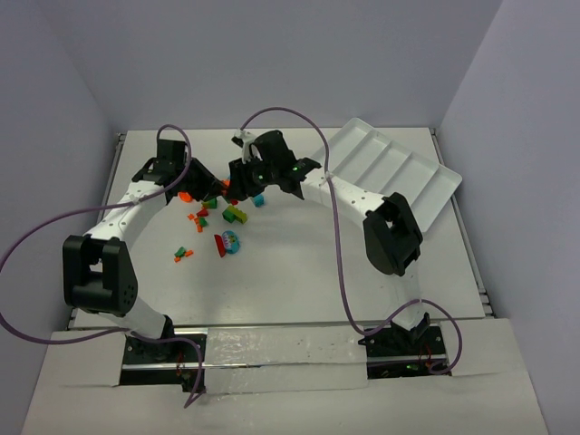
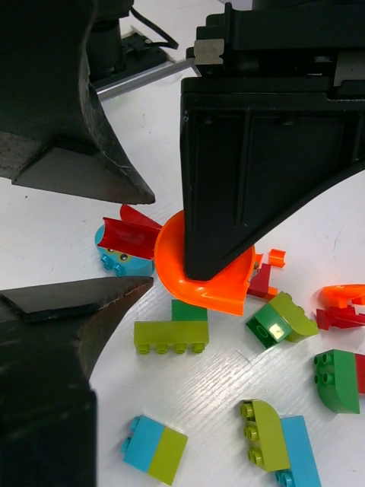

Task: Sort the legos into containers by color

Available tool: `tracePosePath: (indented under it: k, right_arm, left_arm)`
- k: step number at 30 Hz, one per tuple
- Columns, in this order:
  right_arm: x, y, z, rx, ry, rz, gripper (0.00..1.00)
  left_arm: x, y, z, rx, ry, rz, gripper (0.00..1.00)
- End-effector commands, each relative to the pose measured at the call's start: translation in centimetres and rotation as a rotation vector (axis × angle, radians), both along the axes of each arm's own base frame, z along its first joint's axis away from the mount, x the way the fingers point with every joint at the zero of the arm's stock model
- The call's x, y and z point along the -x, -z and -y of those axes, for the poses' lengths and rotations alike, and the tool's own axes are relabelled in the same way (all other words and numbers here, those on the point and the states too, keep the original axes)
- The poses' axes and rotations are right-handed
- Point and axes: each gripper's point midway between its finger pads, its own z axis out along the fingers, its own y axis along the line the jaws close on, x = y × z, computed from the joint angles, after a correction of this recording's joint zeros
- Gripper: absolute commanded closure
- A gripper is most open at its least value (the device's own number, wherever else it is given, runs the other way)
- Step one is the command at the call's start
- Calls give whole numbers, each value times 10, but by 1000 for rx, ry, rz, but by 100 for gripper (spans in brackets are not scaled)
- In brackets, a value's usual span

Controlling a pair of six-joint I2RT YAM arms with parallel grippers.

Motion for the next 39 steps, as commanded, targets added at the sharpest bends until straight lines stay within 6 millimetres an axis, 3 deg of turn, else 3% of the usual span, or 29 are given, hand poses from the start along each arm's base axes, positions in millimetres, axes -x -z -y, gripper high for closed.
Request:
tracePosePath:
  k: [1, 8, 15, 23, 30, 35, 39]
  right_arm:
    - [5, 1, -6, -6, -17, -3, 53]
    - [7, 4, -7, -7, -31, -11, 62]
    - [13, 4, -11, -9, -60, -14, 73]
    - [18, 1, -8, -17, -74, -11, 77]
    - [21, 1, -6, -16, -76, -15, 80]
    - [22, 3, -6, -14, -77, -21, 80]
    - [24, 2, -5, -18, -78, -29, 82]
  left_arm:
    - [-4, -8, 8, 27, 19, 35, 97]
    - [-3, -7, 9, 36, 20, 27, 90]
    - [-4, -6, 8, 33, 14, 21, 70]
    - [-4, 1, 3, 12, -6, 8, 49]
    - [-4, 1, 0, 2, -12, 15, 56]
    - [-5, 3, -3, -13, -17, 13, 67]
    - [-5, 5, -5, -19, -19, 14, 82]
